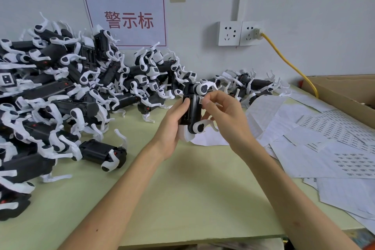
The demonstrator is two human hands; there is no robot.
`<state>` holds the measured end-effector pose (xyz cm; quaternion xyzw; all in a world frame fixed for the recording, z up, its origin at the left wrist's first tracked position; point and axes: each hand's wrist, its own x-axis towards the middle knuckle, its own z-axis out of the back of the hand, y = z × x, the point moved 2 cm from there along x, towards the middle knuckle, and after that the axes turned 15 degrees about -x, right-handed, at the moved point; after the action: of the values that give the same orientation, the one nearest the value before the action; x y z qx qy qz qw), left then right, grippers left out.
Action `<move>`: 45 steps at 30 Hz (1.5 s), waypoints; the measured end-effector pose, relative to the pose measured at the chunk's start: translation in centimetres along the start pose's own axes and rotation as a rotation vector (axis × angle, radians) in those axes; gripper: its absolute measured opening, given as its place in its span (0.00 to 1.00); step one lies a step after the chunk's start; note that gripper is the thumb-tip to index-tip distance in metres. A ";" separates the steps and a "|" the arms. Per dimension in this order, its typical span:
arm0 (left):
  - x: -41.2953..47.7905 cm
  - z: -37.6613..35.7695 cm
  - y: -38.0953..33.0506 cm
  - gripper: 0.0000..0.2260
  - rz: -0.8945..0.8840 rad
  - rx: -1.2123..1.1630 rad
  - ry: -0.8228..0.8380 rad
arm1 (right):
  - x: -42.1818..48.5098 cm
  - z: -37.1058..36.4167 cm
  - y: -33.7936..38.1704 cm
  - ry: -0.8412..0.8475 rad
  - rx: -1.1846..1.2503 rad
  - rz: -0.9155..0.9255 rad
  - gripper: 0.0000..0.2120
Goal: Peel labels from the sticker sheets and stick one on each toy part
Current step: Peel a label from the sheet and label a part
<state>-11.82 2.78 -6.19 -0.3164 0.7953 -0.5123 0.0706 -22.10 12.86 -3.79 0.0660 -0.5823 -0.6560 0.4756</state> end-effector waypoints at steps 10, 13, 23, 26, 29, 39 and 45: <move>0.1 0.2 0.2 0.16 -0.105 0.136 -0.019 | 0.1 0.0 -0.2 -0.031 -0.060 0.030 0.08; 0.1 0.3 0.3 0.14 -0.112 0.169 -0.022 | 0.1 0.0 -0.3 -0.042 -0.054 0.025 0.08; 0.2 0.3 0.6 0.16 -0.147 0.202 -0.018 | 0.1 0.0 -0.4 -0.063 -0.068 0.020 0.09; 0.3 0.4 0.7 0.16 -0.163 0.208 -0.021 | 0.1 0.0 -0.4 -0.065 -0.072 0.019 0.08; 0.3 0.4 0.8 0.14 -0.178 0.213 -0.025 | 0.1 0.0 -0.5 -0.065 -0.074 0.013 0.07; 0.3 0.5 0.9 0.15 -0.208 0.226 -0.025 | 0.2 0.0 -0.6 -0.064 -0.069 -0.001 0.07; 0.3 0.3 0.8 0.15 -0.212 0.217 -0.022 | 0.2 0.0 -0.7 -0.065 -0.069 -0.007 0.07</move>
<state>-12.27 2.57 -7.02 -0.3947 0.6965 -0.5964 0.0587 -22.61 12.58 -4.27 0.0301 -0.5742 -0.6793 0.4560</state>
